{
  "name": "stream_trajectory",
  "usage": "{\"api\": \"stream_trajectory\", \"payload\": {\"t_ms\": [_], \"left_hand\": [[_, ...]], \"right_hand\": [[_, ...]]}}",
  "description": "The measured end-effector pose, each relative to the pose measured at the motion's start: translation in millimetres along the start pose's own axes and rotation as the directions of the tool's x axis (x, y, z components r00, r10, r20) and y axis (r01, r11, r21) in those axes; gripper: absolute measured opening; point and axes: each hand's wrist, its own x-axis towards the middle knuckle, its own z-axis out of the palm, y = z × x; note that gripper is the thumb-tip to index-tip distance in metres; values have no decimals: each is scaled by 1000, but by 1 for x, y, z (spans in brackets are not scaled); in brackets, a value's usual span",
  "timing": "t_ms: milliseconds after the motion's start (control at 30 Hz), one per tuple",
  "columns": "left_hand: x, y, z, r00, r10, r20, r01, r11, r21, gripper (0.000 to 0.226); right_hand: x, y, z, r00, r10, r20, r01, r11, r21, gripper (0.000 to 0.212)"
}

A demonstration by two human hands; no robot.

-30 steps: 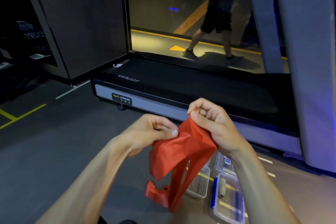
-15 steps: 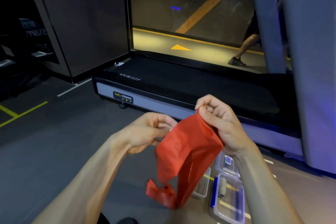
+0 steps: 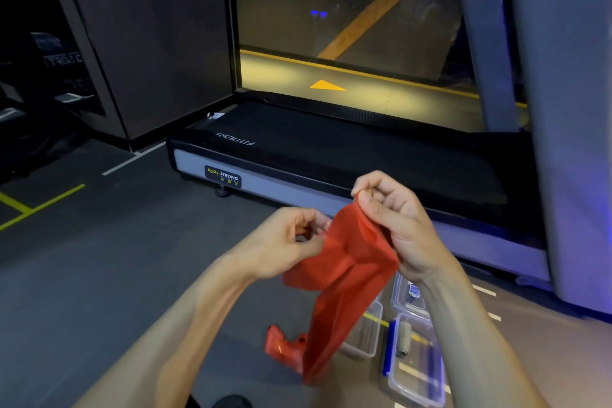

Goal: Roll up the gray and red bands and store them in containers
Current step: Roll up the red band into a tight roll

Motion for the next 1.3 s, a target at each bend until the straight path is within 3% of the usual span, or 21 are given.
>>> {"api": "stream_trajectory", "payload": {"t_ms": [200, 367, 467, 533, 600, 667, 733, 800, 967, 1033, 1133, 1200, 1300], "left_hand": [[-1, 4, -3, 998, -55, 17, 55, 998, -34, 30], [-9, 6, -8, 946, -102, 307, 142, 984, -108, 80], [-6, 1, -10, 977, -55, 206, 77, 992, -100, 63], [-3, -5, -15, 990, -71, 122, 76, 997, -31, 39], [-3, -14, -20, 994, -72, 77, 70, 997, 33, 31], [-4, -17, -23, 993, -77, 91, 76, 997, 19, 36], [-6, -17, -24, 970, -114, 215, 131, 989, -70, 60], [-7, -18, -21, 941, -137, 309, 174, 980, -95, 70], [3, -30, -18, 993, -117, 18, 117, 993, -34, 27], [3, -32, -24, 989, -147, 15, 148, 987, -56, 30], [-1, -34, -28, 972, -173, 161, 181, 983, -35, 62], [0, -35, -26, 968, -194, 159, 203, 978, -45, 57], [5, -40, -27, 984, -178, 26, 178, 984, 1, 32]], "right_hand": [[0, 1, -1, 1000, 7, -10, -7, 999, 38, 5], [1, 4, 0, 1000, 20, -20, -19, 999, 27, 11], [2, 4, 0, 1000, 3, -29, -1, 998, 59, 11], [3, 2, -4, 999, -13, -43, 17, 995, 97, 18], [3, 0, -7, 999, -14, -34, 19, 988, 152, 27], [3, 1, -6, 1000, -10, -21, 13, 987, 159, 31], [3, 3, -4, 1000, -14, -27, 18, 991, 136, 31], [3, 4, -2, 999, -22, -38, 26, 993, 114, 31], [3, 2, -3, 999, -15, -29, 20, 982, 187, 32], [3, 1, -4, 999, -24, -30, 29, 979, 203, 29], [4, 1, -3, 998, -31, -46, 38, 983, 180, 30], [4, 2, -1, 999, -25, -47, 33, 986, 163, 32], [4, 1, -2, 999, -31, -45, 39, 983, 178, 30]]}}
